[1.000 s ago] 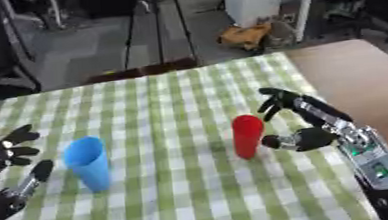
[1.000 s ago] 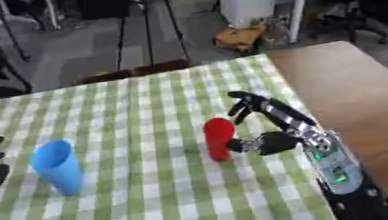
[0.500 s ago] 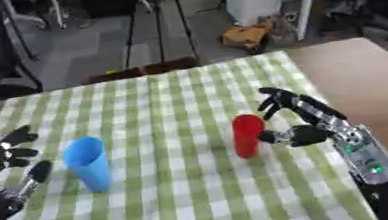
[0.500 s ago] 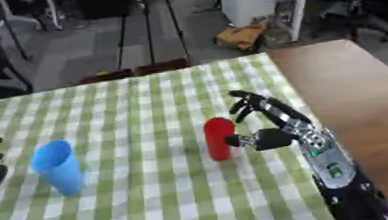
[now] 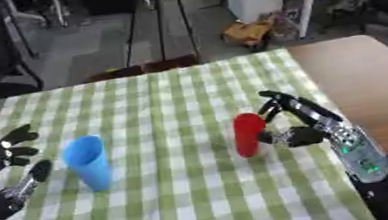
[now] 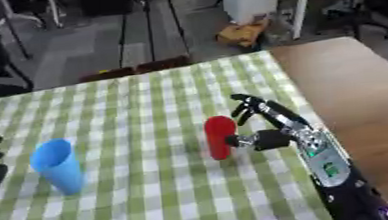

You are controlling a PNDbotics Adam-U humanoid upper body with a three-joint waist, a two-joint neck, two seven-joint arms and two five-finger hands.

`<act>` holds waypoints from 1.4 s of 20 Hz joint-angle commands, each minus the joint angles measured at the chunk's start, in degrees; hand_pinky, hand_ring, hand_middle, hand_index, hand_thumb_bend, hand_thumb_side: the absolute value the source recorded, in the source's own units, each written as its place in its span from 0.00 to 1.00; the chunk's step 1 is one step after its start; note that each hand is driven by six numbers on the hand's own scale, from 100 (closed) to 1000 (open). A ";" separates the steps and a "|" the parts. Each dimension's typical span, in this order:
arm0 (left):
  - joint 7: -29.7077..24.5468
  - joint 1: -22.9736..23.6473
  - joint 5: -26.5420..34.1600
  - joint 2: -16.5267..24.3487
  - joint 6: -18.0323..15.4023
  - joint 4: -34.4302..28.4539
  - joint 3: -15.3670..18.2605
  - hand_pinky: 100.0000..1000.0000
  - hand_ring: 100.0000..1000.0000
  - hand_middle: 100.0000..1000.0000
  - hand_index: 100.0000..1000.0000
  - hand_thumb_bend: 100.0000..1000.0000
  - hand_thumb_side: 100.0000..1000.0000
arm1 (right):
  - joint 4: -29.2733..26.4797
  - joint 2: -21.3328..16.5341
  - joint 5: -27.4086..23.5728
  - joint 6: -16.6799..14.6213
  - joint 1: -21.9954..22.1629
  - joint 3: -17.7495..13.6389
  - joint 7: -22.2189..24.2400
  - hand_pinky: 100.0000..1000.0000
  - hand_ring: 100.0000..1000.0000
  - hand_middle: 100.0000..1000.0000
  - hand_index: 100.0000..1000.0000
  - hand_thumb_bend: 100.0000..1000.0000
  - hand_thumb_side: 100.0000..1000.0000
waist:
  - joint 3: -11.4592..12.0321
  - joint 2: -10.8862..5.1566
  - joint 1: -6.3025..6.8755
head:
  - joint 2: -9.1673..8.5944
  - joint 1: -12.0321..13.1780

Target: Pour the contents of one cup into another cup.

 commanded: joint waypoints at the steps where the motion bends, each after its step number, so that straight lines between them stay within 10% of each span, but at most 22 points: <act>1: -0.04 -0.87 0.13 0.44 -0.02 -0.69 0.32 0.73 0.77 0.84 0.99 0.36 0.78 | -0.01 -0.91 0.72 -0.15 -1.30 -0.52 -0.19 0.98 0.61 0.66 1.00 0.61 0.39 | 0.10 -0.48 0.04 | -0.61 -0.27; 28: -0.11 -1.40 0.35 0.17 -0.10 -0.86 0.26 0.73 0.77 0.84 0.99 0.34 0.78 | 0.70 1.20 2.15 0.04 -2.72 0.01 -0.12 0.98 0.58 0.62 1.00 0.57 0.42 | 0.93 0.35 0.62 | -1.25 -1.12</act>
